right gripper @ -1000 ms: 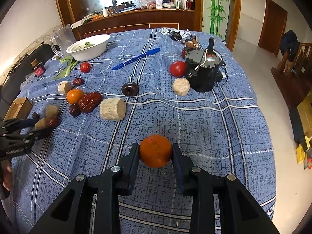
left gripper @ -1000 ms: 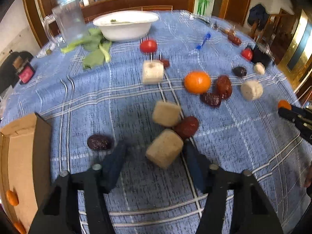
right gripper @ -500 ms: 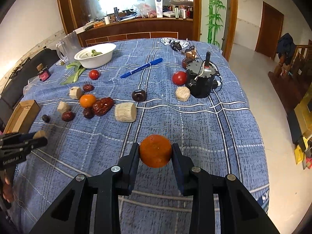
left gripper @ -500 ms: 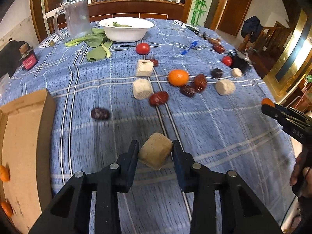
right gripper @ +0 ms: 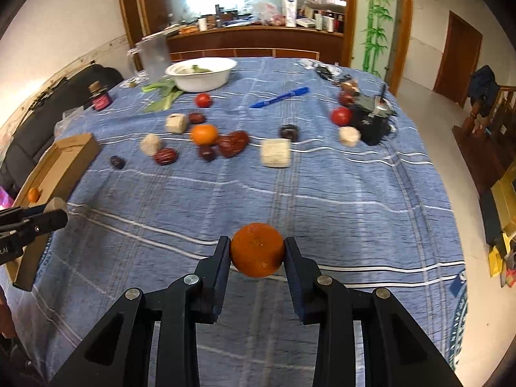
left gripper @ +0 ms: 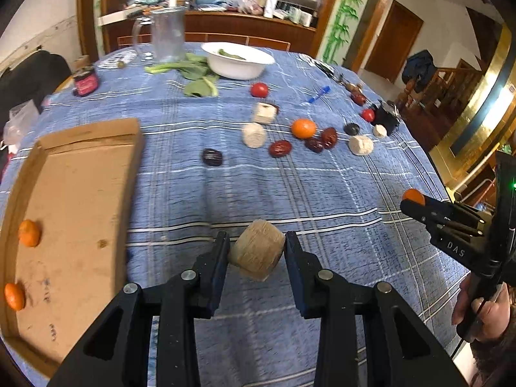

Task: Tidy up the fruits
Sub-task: 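Carry the orange and the beige cube over the cardboard tray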

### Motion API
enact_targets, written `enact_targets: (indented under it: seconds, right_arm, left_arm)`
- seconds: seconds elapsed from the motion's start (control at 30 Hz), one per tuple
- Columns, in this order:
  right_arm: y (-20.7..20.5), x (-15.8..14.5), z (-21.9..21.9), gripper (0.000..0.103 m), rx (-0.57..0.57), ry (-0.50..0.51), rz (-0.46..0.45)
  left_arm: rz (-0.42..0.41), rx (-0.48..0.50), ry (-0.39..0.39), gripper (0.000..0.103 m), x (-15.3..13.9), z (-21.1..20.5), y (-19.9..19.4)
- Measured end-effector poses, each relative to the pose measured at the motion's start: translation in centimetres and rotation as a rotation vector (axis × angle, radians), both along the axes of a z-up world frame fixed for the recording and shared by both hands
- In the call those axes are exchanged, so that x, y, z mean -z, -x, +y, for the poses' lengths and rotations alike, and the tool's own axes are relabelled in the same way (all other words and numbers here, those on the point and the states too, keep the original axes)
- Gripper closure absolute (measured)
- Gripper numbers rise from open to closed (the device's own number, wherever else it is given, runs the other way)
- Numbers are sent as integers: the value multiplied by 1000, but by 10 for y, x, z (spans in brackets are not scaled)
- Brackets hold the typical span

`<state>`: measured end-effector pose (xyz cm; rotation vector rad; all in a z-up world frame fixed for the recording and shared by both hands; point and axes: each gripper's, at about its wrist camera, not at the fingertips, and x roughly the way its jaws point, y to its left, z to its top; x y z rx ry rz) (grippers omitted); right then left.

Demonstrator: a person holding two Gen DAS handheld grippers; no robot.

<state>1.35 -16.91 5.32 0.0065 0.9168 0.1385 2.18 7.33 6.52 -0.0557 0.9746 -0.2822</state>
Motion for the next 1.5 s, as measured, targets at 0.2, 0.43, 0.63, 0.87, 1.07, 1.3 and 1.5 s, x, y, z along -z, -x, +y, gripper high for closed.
enact_targets:
  seconds: [0.2,0.43,0.63,0.87,1.07,1.3,1.5]
  right_arm:
    - [-3,-8,43,68,-76,3,-14]
    - [-14,-17,104,67,-197,8,-31]
    - [-25,-25,166,67,-320,3,-42]
    - [-31,-31,238,67,-467,8,-53]
    - [-36,-25,290,67,-570,13,-38]
    - [-44,0,333,67,-639,9,22]
    - [-50,19,352,67,-656,16,62]
  left_arm:
    - [-22,-65,2,69,-10,38,15]
    - [-43,-164,-1,69,-18,88,29]
    - [-45,-275,-10,69,-18,141,42]
    - [-22,-370,-16,69,-10,188,55]
    - [3,-409,-16,69,-1,211,62]
    - [38,-419,-19,69,15,220,66]
    - [51,-411,-35,69,23,221,66]
